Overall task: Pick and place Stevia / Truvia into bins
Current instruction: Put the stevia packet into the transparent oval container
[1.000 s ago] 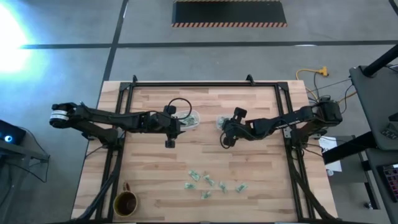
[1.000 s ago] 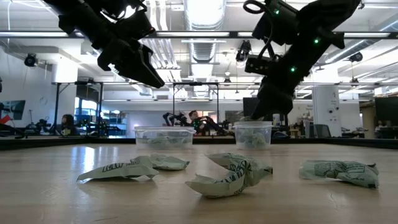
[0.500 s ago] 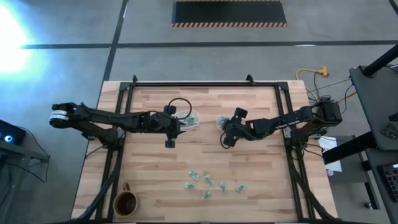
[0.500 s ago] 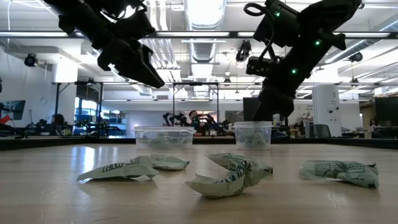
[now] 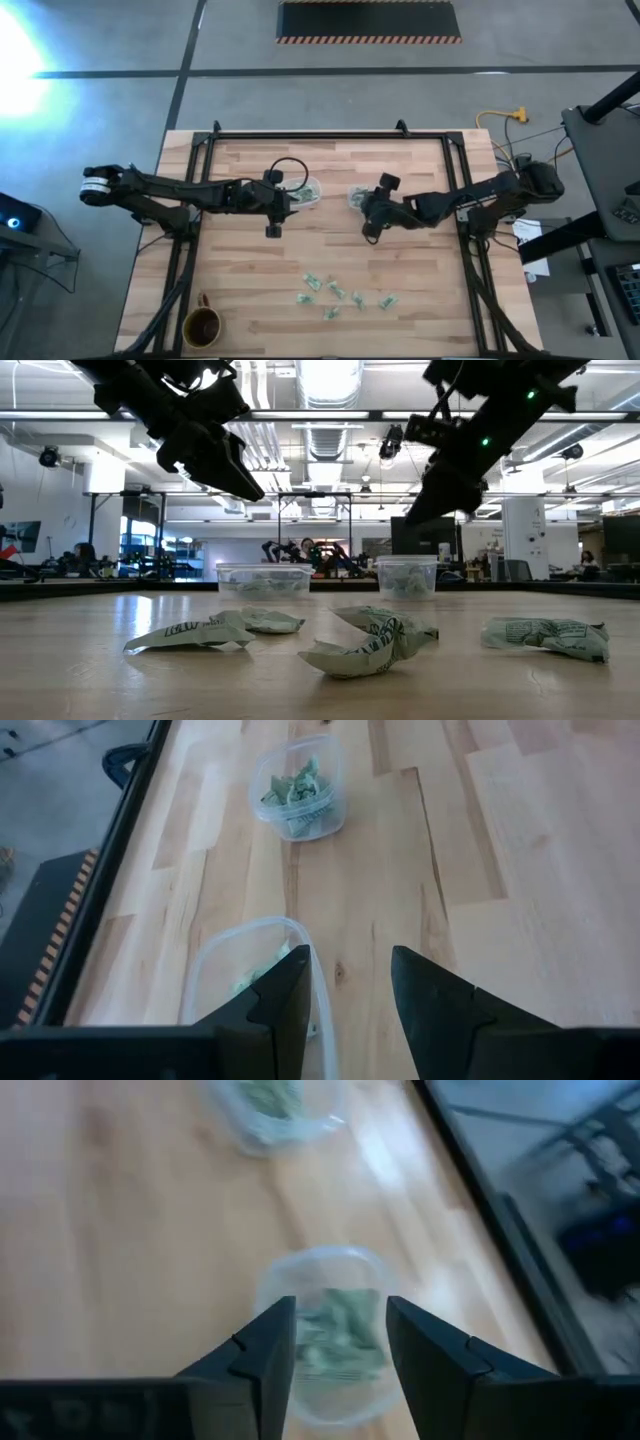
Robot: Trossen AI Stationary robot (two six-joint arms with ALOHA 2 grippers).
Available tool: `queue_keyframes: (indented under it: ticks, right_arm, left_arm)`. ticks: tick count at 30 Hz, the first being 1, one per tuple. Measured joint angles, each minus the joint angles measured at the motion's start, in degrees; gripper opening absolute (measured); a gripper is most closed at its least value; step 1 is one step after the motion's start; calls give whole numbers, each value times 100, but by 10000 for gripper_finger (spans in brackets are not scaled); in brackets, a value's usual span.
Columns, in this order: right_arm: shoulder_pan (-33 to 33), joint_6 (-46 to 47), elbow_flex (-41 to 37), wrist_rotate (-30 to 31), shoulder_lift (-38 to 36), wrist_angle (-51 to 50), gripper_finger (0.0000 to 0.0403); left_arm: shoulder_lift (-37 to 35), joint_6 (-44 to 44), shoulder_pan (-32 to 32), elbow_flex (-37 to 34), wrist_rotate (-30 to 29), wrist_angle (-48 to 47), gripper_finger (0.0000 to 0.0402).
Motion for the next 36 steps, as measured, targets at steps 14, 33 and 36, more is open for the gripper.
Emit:
queue_keyframes:
  ticks: [14,33,36]
  right_arm:
    - [693,-336,-7,-1249,-94,53,148]
    - [1019,-301,-7,-1281,-101,108,124]
    - [1019,-219,-7,-1281,-103,60,120]
  left_arm:
    - [124,-469,-458,-51,1244,57,125]
    - [2175,-612,-1727,-255,1247,2931,125]
    - [2476,-711,-1716,-191,1233,3010,125]
